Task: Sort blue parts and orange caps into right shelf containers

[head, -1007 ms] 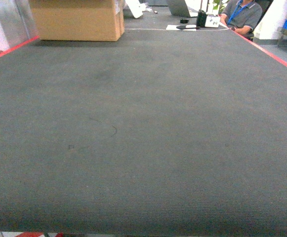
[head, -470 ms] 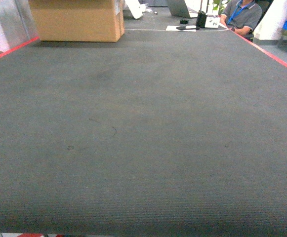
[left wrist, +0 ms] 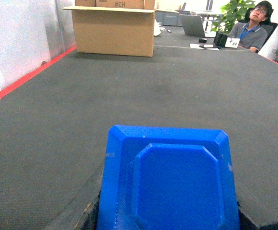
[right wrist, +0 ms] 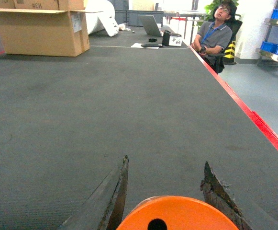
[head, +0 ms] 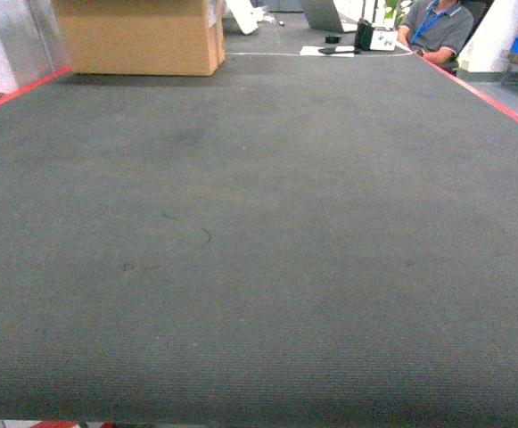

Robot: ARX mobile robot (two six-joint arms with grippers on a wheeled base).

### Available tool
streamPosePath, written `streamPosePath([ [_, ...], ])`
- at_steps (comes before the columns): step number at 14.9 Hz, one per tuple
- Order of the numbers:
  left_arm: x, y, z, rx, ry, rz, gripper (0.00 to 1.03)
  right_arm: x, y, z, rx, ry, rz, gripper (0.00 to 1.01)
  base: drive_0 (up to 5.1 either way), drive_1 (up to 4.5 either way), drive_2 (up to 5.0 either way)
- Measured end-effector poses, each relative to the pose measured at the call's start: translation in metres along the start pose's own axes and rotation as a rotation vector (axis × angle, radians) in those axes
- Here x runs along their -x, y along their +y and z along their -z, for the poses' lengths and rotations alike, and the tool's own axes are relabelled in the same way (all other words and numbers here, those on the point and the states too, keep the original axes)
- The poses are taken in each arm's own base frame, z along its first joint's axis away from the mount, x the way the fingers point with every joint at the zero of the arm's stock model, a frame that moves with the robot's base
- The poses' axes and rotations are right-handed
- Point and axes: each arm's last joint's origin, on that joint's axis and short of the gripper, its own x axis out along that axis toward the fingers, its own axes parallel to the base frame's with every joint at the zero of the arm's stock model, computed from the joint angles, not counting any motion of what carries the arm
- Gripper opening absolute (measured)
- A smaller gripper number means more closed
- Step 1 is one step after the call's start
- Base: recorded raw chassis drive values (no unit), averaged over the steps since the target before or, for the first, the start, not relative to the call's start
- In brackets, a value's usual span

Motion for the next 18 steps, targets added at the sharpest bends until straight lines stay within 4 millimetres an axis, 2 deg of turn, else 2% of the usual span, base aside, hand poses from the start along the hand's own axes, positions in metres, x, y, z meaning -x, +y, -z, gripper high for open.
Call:
streamPosePath([
  [5, 0.0, 0.0, 0.0, 0.0, 0.0, 0.0, 0.44, 0.0, 0.0, 0.0, 0.0, 0.0, 0.0, 0.42, -0.1, -0.13, -0.1],
  [18, 0.0, 0.0001, 0.0, 0.0, 0.0, -0.001, 0.44, 0.0, 0.0, 0.0, 0.0, 0.0, 0.0, 0.42, -1.7, -1.73, -1.7],
])
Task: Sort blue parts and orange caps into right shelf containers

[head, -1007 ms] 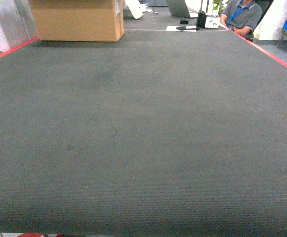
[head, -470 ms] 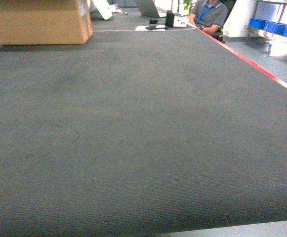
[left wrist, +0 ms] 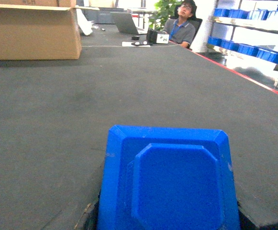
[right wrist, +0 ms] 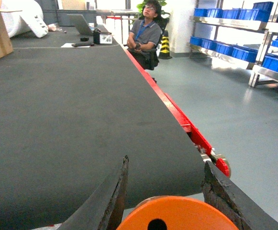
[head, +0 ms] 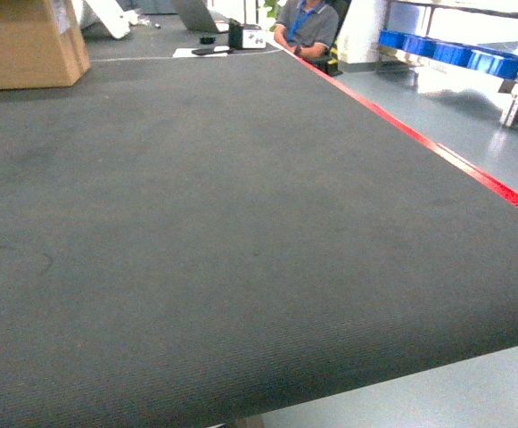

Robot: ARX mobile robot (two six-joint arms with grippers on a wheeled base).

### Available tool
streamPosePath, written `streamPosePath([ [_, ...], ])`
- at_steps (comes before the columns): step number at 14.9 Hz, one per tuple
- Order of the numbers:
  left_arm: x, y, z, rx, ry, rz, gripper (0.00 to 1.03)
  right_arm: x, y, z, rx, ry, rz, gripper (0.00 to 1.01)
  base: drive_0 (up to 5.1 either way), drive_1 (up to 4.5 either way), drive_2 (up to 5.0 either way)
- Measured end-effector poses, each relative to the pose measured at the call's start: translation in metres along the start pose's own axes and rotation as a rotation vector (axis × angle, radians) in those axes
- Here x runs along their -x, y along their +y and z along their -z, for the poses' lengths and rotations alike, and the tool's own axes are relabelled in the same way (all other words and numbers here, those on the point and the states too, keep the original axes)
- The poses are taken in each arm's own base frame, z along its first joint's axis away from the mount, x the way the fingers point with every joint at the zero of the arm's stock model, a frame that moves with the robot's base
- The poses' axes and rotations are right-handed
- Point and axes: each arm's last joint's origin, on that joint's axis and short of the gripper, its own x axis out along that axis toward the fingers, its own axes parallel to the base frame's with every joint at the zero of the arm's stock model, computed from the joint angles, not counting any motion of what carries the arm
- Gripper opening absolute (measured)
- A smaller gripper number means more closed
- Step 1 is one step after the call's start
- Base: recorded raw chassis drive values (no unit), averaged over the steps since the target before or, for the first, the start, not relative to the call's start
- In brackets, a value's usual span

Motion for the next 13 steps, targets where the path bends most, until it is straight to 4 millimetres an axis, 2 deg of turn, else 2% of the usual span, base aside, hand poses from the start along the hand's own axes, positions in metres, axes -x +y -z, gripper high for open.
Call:
streamPosePath([
  [13, 0.0, 0.0, 0.0, 0.0, 0.0, 0.0, 0.44, 0.0, 0.0, 0.0, 0.0, 0.0, 0.0, 0.42, -1.6, -1.6, -1.6],
])
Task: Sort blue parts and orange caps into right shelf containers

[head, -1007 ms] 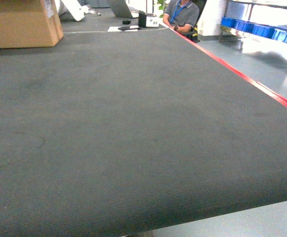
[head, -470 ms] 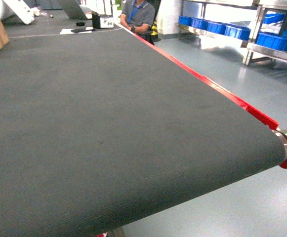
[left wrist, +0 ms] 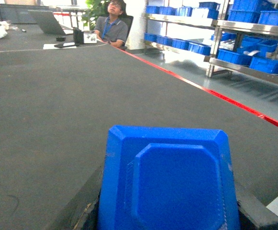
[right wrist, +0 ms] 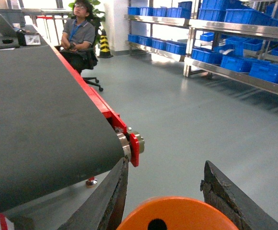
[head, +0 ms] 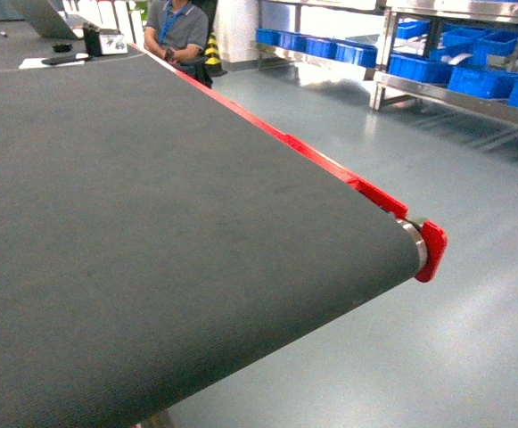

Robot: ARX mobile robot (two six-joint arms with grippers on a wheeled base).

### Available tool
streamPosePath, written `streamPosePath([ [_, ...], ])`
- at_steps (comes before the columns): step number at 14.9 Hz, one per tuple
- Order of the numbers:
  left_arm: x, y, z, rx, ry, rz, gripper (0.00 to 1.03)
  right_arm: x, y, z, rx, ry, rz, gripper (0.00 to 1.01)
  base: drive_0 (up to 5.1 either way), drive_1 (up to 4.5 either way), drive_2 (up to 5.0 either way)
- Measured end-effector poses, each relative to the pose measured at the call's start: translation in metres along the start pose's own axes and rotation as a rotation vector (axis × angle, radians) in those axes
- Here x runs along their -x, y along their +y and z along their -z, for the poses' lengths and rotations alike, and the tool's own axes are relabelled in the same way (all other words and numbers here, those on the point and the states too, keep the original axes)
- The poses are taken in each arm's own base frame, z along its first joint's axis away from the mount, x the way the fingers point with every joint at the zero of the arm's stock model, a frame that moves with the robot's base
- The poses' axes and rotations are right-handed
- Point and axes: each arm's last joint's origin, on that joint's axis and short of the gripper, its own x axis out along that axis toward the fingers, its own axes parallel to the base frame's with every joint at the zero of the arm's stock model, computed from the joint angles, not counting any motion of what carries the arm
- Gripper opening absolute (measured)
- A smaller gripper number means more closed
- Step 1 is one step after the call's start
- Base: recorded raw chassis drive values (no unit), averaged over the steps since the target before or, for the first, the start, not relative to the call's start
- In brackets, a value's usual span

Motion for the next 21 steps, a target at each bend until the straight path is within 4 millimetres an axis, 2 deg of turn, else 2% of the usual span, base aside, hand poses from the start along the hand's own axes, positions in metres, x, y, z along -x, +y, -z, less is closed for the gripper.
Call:
streamPosePath([
  [21, 0.0, 0.0, 0.0, 0.0, 0.0, 0.0, 0.44, 0.0, 0.0, 0.0, 0.0, 0.0, 0.0, 0.42, -1.6, -1.59, -1.6],
])
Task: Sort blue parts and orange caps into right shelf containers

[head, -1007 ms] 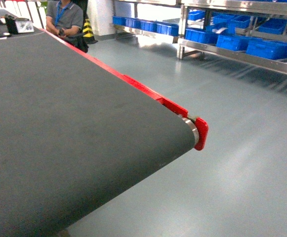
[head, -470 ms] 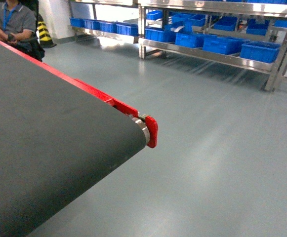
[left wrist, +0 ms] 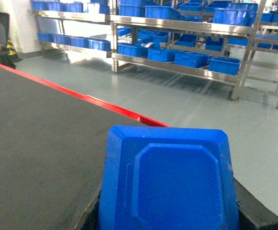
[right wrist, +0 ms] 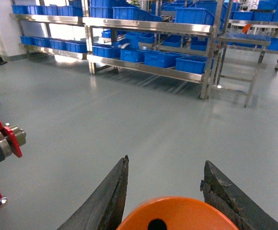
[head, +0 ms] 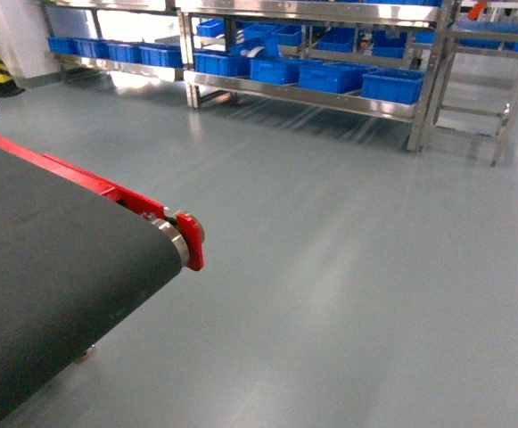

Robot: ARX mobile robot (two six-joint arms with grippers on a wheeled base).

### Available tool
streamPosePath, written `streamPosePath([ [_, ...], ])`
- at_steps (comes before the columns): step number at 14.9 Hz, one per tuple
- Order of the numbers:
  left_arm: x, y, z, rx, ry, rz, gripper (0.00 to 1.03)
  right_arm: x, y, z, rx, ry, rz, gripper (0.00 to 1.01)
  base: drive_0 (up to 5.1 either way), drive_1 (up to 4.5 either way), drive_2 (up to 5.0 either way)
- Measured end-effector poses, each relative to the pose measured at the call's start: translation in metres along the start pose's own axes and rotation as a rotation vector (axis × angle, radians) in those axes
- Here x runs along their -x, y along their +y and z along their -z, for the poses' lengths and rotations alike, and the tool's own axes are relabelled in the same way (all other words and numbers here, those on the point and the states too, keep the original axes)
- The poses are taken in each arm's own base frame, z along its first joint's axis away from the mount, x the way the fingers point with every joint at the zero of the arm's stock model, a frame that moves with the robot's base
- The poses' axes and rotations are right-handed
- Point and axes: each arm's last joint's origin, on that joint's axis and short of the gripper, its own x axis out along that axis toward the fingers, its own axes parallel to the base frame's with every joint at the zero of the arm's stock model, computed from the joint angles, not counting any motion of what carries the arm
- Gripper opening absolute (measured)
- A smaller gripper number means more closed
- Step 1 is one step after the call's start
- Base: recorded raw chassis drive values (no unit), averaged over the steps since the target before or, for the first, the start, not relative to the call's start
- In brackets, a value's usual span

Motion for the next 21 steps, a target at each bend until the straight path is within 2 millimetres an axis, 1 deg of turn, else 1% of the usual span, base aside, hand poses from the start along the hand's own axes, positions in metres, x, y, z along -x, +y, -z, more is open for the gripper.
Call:
streamPosePath([
  [21, 0.0, 0.0, 0.0, 0.0, 0.0, 0.0, 0.44, 0.0, 0.0, 0.0, 0.0, 0.0, 0.0, 0.42, -1.6, -1.6, -1.6],
])
